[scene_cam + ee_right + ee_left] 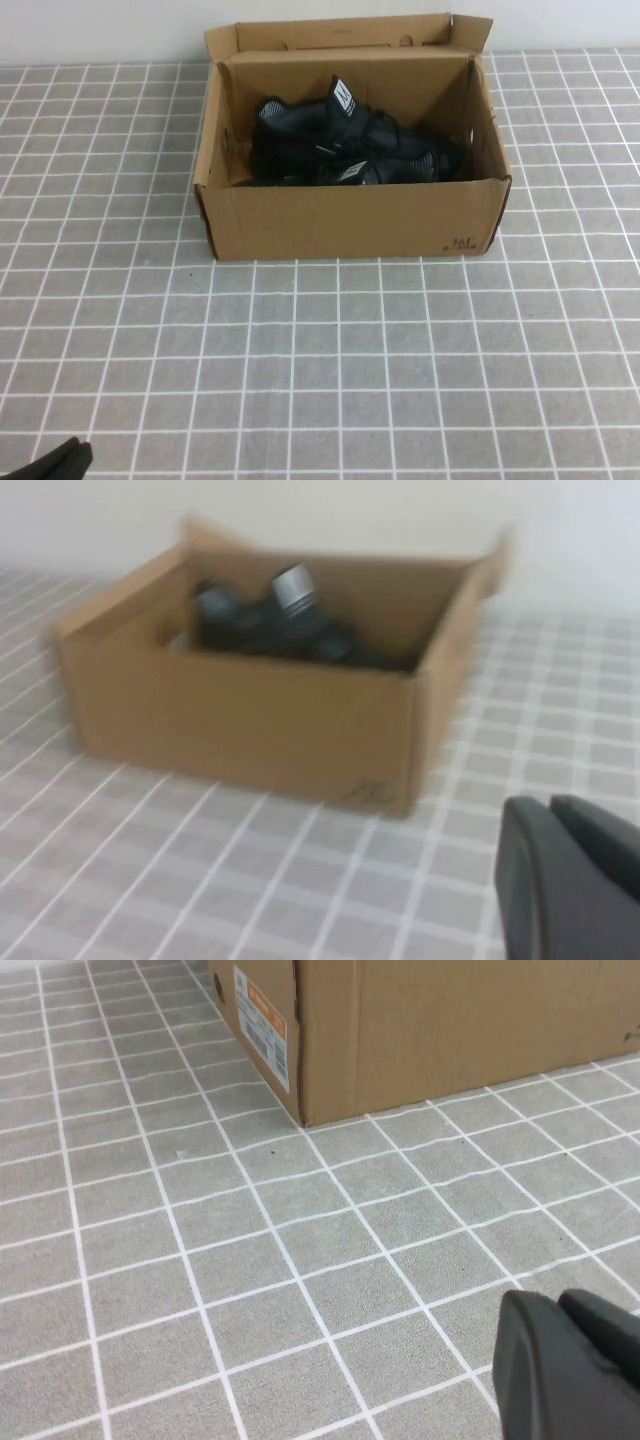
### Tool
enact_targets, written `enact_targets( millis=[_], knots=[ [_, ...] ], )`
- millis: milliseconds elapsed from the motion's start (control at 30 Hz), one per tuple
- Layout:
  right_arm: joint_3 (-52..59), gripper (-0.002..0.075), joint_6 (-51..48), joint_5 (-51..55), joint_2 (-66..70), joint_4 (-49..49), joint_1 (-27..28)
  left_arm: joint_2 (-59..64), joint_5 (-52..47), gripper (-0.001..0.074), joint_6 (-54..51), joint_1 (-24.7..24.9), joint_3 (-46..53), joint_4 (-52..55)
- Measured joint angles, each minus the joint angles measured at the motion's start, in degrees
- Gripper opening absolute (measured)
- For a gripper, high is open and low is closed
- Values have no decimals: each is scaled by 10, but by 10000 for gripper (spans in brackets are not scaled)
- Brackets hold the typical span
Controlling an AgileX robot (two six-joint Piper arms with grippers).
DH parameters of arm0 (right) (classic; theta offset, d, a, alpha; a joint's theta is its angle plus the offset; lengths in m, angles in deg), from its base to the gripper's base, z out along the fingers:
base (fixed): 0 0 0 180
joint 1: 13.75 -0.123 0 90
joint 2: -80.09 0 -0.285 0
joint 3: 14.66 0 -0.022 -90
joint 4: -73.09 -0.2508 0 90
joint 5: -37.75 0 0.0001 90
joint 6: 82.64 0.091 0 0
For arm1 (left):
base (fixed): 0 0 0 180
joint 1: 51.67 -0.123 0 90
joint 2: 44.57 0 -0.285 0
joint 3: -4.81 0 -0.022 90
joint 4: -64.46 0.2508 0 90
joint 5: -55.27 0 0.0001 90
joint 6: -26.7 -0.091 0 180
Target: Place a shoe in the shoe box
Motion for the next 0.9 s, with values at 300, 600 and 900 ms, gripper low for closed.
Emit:
enact_targets(
  millis=[300, 600, 900],
  knots=[
    [121, -16, 0, -165, -60, -28, 165, 0, -1, -1, 0, 0, 0, 0],
    [174, -16, 0, -127, -121, -25, 167, 1, -1, -1, 0, 0, 0, 0],
    [174, -16, -1, 17, -121, 5, 167, 1, -1, -1, 0, 0, 0, 0]
  ],
)
